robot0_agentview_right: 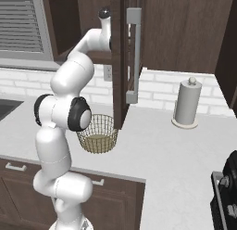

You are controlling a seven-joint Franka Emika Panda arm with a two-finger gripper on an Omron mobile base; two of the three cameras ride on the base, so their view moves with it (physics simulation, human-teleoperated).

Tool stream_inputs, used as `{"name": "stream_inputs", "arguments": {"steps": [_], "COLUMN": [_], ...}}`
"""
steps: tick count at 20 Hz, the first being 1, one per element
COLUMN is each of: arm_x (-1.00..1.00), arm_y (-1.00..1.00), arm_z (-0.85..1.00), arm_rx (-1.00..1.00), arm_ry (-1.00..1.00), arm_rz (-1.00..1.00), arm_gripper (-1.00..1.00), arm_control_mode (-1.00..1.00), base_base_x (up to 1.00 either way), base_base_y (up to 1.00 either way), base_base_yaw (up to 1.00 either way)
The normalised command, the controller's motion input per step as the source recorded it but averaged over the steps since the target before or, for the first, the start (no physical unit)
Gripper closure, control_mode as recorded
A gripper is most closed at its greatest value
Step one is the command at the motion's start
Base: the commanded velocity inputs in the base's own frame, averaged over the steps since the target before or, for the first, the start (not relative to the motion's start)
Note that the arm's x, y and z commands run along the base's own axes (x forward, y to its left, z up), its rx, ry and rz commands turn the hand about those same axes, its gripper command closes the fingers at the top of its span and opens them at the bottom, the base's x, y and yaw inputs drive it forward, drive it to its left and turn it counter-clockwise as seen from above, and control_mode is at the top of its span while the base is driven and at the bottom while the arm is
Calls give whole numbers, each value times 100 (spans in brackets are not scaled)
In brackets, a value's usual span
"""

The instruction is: Open the cabinet, pick up the bread from the cabinet and place it in the basket. Then move the basket to the dining counter.

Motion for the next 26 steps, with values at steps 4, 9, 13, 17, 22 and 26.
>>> {"name": "stream_inputs", "arguments": {"steps": [4,9,13,17,22,26], "arm_x": [1,29,35,26,-16,-72], "arm_y": [0,-3,-6,8,2,22], "arm_z": [-39,-23,-21,-56,-47,-46], "arm_rx": [0,0,0,0,0,0], "arm_ry": [0,0,0,6,2,-17], "arm_rz": [5,2,0,1,4,10], "arm_gripper": [-100,-100,-100,100,100,100], "arm_control_mode": [-100,-100,-100,-100,-100,-100], "base_base_x": [0,0,0,0,0,0], "base_base_y": [0,0,0,0,0,0], "base_base_yaw": [0,0,0,0,0,0]}}
